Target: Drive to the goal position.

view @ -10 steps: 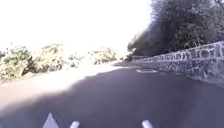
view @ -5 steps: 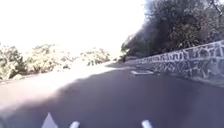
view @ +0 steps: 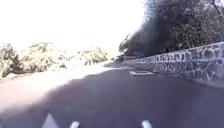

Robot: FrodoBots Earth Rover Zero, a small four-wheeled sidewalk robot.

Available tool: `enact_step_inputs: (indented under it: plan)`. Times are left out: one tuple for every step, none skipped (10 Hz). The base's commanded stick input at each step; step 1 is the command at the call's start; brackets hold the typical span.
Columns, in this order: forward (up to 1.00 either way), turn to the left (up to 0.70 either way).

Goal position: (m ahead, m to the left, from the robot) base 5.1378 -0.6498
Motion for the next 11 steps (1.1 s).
enact_step_inputs:
  plan:
    - [0.70,-0.35]
    - [0.70,-0.35]
    - [0.70,-0.35]
    - [0.70,-0.35]
    - [0.70,-0.34]
    - [0.70,-0.32]
    - [0.70,-0.29]
    - [0.70,-0.19]
    - [0.70,-0.07]
    - [0.70,0.00]
    - [0.70,0.00]
